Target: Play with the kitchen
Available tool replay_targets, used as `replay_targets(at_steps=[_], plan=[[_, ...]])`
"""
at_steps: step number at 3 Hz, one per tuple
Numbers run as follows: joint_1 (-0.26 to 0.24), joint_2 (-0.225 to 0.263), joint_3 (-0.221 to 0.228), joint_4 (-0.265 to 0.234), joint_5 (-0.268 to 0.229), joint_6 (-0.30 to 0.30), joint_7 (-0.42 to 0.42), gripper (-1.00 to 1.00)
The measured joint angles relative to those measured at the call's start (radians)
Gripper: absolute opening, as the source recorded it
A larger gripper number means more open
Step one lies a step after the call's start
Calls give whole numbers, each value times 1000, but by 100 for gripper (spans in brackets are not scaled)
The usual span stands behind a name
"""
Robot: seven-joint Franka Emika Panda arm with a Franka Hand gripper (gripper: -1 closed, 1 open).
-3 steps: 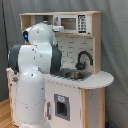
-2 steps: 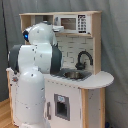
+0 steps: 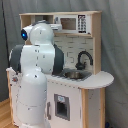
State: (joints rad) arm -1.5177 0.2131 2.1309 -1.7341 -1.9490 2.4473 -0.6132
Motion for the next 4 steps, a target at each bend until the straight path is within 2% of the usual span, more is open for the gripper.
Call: replay_targets(at_steps=[1, 2, 3, 4], plan=[[0, 1, 9, 0, 1, -7, 0, 100], [0, 5, 35, -4, 9, -38, 0, 100], [-1, 16, 64, -35, 38, -130, -4, 100], [-1, 51, 89, -66, 43, -209, -32, 100]])
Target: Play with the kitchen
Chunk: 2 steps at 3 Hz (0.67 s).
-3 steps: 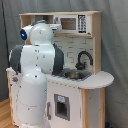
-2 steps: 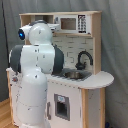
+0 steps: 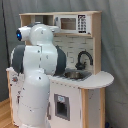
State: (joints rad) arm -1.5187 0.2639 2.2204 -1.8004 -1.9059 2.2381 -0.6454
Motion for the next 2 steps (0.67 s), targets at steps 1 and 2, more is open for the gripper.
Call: replay_targets(at_steps=[1, 2], plan=[[0, 48, 19, -31, 2, -69, -44, 100], [-1, 75, 38, -48, 18, -113, -91, 100]])
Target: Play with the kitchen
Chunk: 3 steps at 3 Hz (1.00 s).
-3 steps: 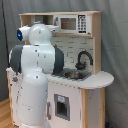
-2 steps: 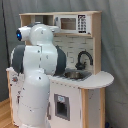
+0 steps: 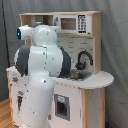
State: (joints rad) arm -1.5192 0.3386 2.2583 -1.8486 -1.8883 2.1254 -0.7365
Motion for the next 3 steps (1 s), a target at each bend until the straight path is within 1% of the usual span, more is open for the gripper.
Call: replay_targets(at_steps=[1, 2, 3], plan=[[0, 1, 0, 0, 0, 0, 0, -100], [4, 9, 25, -2, 14, 0, -14, -100], [-5, 26, 36, -23, 24, -5, -26, -100]])
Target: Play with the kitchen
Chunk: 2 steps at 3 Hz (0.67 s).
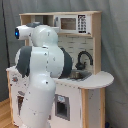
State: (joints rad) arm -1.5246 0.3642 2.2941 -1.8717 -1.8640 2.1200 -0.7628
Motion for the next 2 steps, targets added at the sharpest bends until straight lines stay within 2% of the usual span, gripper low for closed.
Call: replay_targets(at_steps=[1, 2], plan=[[0, 3, 1, -2, 0, -2, -1, 100], [-2, 42, 17, -10, 0, -43, -36, 100]])
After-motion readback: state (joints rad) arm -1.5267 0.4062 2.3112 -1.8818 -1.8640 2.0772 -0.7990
